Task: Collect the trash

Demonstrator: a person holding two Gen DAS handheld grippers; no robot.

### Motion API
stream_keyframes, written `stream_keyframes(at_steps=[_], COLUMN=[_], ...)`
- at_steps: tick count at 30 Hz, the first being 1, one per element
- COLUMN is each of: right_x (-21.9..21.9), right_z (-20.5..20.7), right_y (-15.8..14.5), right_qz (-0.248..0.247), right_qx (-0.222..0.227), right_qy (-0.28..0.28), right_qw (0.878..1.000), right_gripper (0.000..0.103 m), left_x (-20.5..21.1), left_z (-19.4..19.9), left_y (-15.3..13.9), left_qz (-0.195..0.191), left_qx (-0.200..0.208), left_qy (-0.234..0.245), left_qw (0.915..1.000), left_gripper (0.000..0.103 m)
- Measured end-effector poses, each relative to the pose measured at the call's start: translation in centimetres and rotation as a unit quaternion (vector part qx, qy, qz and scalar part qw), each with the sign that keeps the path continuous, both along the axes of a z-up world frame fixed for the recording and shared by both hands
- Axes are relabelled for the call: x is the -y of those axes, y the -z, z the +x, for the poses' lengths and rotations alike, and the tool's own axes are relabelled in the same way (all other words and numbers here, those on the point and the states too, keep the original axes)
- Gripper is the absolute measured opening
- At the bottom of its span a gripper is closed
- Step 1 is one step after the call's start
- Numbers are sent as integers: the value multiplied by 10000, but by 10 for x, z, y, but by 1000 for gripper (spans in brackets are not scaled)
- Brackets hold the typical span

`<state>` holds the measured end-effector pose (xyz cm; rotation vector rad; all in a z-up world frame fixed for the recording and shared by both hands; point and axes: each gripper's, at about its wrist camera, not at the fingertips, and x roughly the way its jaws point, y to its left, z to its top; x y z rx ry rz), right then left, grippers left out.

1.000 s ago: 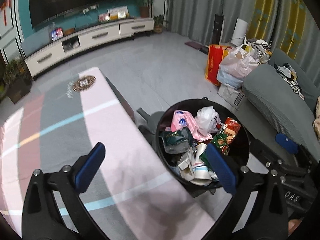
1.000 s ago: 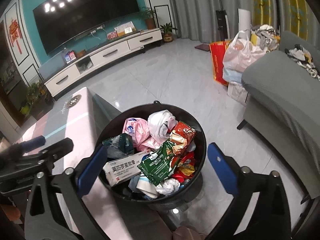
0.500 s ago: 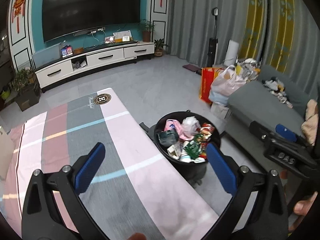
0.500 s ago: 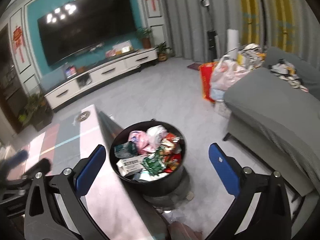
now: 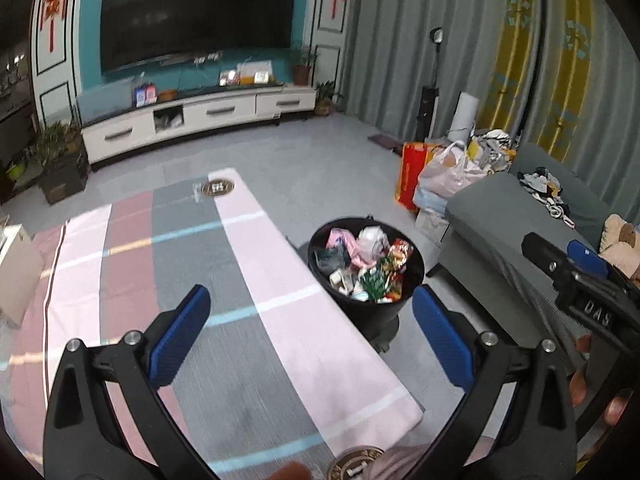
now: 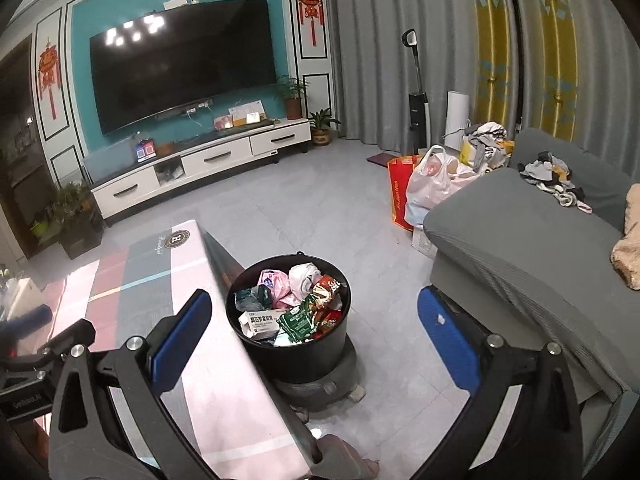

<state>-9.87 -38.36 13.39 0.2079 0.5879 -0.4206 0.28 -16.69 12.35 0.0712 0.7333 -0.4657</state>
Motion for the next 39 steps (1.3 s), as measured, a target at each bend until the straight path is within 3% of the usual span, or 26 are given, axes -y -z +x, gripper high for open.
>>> stream_keyframes(at_steps=[11,18,29,39], right_x=[4,7,-8,-9], right_z=[7,9,13,14], right_y=[22,31,38,40], right_qz=[63,156,326,346], right_qx=[-321,-435,-556,-575], right_qy=[-14,-11,-611,-631], right_qw=[9995,9989,9961,9957], right_gripper=[100,100,100,100], left_x=[17,26,15,6], left_z=[4,4,-4,-3], left_y=[20,27,29,31], left_qz=[287,836,1021,1021], left_qx=[-258,-119,16,-57], left_qy=[-166,-461,-888,-1039], left_qw=[9991,9954,9908,9893], left_gripper=[100,100,100,100])
